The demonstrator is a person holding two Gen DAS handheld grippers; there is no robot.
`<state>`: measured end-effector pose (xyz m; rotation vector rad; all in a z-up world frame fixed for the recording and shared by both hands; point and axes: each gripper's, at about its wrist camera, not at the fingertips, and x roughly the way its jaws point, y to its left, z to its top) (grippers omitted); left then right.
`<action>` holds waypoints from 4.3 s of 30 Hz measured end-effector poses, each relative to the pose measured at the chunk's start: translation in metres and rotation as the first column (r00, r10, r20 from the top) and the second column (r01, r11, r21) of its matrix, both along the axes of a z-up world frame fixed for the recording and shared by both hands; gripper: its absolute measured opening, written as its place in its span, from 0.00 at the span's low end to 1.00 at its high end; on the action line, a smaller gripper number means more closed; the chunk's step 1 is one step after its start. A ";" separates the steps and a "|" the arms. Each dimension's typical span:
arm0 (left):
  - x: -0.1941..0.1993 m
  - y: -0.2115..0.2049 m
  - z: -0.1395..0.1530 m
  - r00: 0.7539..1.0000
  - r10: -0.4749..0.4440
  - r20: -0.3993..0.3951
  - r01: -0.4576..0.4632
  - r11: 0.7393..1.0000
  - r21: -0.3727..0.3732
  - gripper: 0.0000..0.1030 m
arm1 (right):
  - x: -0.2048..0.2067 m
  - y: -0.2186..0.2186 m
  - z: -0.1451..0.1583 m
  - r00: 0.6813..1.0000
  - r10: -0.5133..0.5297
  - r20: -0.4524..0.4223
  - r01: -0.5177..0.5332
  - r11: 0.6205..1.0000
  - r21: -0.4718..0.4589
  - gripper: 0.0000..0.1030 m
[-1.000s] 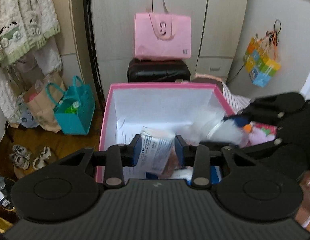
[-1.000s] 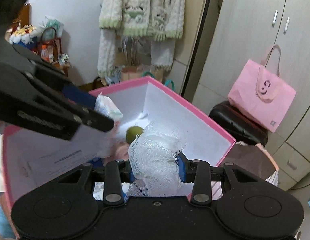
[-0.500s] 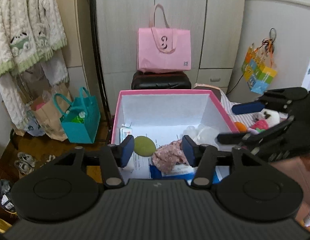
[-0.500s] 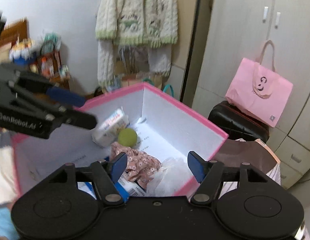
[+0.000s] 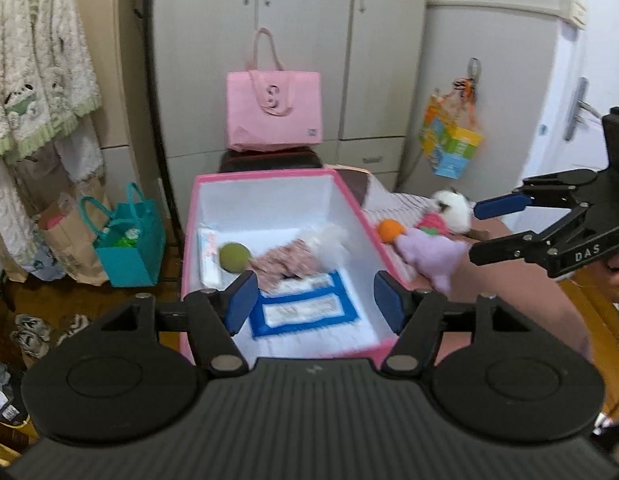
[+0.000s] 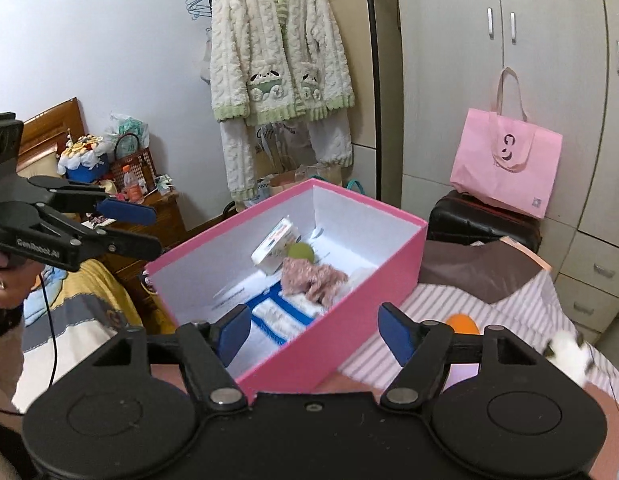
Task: Organize soft objects
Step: 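Withdraw both open grippers from the pink box, then move both grippers to the purple plush toy and close them on it, then lift the purple plush with both grippers and carry it over the pink box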
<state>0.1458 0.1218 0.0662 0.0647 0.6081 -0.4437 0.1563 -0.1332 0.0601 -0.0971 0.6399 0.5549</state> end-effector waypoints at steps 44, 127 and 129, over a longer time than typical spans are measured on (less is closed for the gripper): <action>0.041 -0.225 -0.091 0.985 -0.158 -0.071 0.153 0.985 -0.074 0.71 | -0.030 -0.085 -0.110 0.975 -0.011 0.221 0.043 0.989 -0.142 0.80; 0.005 -0.201 -0.146 0.958 -0.080 -0.276 0.070 0.996 -0.045 0.48 | -0.052 -0.032 -0.159 0.991 -0.133 0.002 0.132 0.982 -0.138 0.64; -0.002 -0.198 -0.144 0.959 -0.087 -0.270 0.079 0.996 -0.041 0.47 | -0.058 -0.031 -0.158 0.991 -0.130 0.001 0.129 0.983 -0.134 0.63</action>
